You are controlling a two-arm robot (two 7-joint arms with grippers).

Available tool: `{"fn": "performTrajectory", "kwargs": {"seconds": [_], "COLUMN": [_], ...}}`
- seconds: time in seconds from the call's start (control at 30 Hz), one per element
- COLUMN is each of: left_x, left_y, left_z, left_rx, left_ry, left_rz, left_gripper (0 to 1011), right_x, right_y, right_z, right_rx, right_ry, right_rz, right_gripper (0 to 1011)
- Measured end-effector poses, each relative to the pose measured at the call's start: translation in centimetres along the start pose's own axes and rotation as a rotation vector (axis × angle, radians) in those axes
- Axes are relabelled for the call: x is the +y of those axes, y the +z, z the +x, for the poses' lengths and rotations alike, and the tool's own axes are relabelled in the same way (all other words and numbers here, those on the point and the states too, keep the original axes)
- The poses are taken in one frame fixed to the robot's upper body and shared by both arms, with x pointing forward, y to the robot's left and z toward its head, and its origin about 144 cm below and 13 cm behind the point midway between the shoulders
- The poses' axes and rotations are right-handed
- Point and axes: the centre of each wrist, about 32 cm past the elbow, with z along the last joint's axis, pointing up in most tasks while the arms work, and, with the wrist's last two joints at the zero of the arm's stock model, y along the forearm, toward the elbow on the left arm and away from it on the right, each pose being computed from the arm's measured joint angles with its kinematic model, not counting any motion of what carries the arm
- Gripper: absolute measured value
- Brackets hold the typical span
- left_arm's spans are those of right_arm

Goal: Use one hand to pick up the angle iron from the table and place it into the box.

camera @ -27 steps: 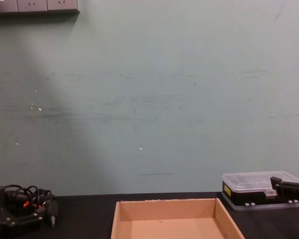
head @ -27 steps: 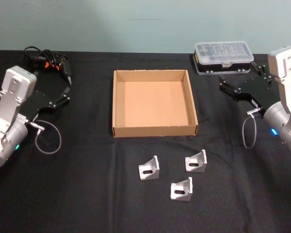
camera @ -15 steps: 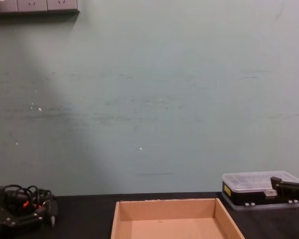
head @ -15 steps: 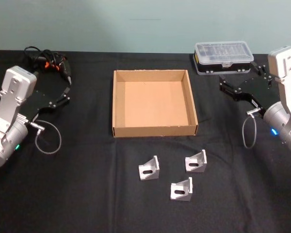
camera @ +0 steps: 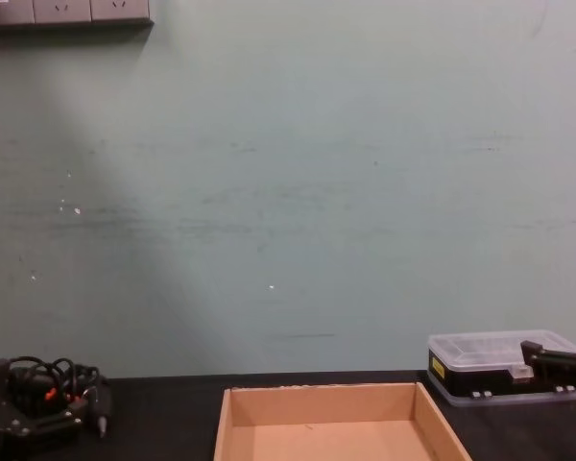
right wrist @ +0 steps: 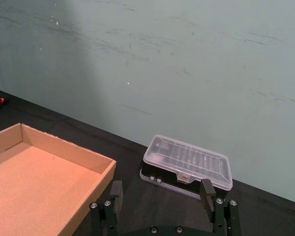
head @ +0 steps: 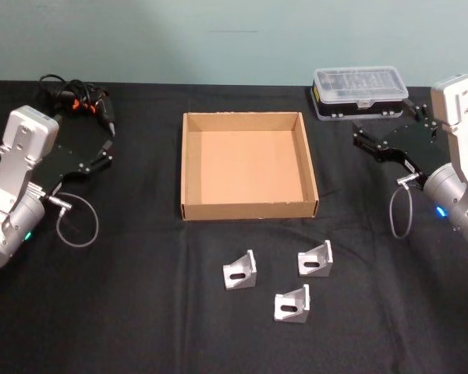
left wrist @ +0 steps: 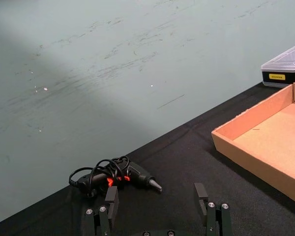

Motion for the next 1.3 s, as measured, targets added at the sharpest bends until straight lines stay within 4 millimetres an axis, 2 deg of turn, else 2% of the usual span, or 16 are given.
{"fn": "performTrajectory", "kwargs": {"seconds": [1.3], "left_x": [0.00], "left_y": [0.00], "left_z": [0.00], "left_rx": [0.000], "left_ry": [0.000], "left_rz": [0.000], "left_gripper": [1000], "right_x": [0.00], "right_y": [0.00], "right_z": [0.00], "right_rx": [0.000], "right_ry": [0.000], "right_rz": [0.000], "right_gripper": [1003]}}
